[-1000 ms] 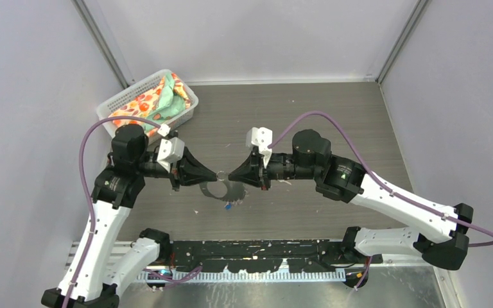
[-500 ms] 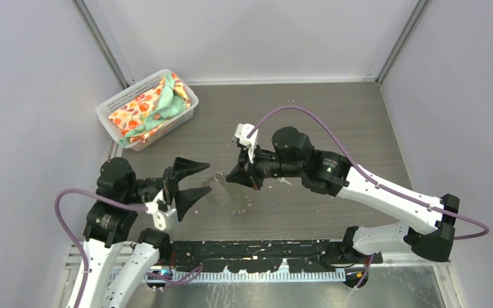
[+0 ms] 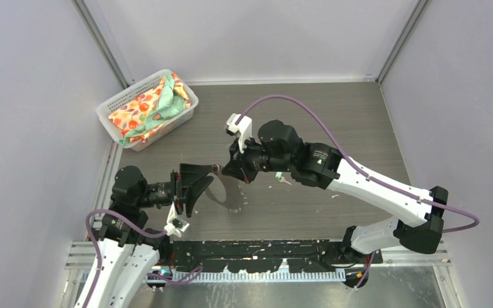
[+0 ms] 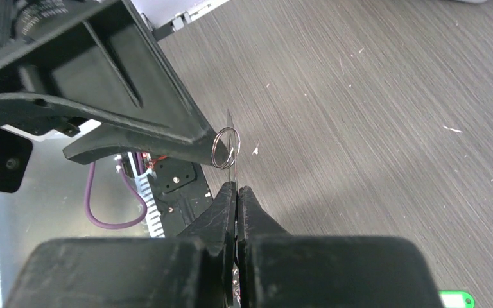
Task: Put the keys on the keyring
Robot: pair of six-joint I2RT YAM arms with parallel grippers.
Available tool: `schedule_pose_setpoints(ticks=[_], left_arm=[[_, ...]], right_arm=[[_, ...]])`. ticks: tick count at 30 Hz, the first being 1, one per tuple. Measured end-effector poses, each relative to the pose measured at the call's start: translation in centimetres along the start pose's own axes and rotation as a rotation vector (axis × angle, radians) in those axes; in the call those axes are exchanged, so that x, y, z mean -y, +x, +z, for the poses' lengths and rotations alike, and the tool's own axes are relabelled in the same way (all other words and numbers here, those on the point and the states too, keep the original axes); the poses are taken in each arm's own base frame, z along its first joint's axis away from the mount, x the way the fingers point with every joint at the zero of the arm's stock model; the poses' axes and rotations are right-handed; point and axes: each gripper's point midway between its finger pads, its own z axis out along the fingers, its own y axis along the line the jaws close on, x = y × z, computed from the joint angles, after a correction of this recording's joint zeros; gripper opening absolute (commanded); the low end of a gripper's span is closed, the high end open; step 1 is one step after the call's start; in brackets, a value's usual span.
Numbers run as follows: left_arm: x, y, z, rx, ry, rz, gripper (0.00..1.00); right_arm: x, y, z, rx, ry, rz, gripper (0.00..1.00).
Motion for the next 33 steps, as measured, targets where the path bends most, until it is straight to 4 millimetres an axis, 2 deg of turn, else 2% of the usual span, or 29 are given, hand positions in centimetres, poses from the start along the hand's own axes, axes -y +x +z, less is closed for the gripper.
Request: schedule_pose_setpoints(ticks=[5, 9, 16, 24, 33], left_arm=[[-1.9, -0.3, -0.3, -0.013, -0.047, 0.085, 0.51], [-2.3, -0.5, -0.3, -0.011, -0.06, 0.083, 0.5], [-2.0, 0.0, -0.2, -0.018, -0.054, 0.06, 0.49], [-0.6, 0.3, -0.1, -0.021, -0.002, -0.002, 0.48], [-0.9, 0.5, 0.0, -0.029, -0.009, -0.003, 0.47]], right_arm=[[0.0, 0.6, 0.3, -0.034, 0.024, 0.0, 0.01], [0.1, 0.9, 0.4, -0.047, 0.043, 0.002, 0.01], [0.1, 1.1, 0.3, -0.057, 0.054, 0.013, 0.01], [-0.1, 1.0, 0.3, -0.054, 0.053, 0.026, 0.01], [-0.2, 1.6, 1.0, -0.073, 0.057, 0.039, 0.01]])
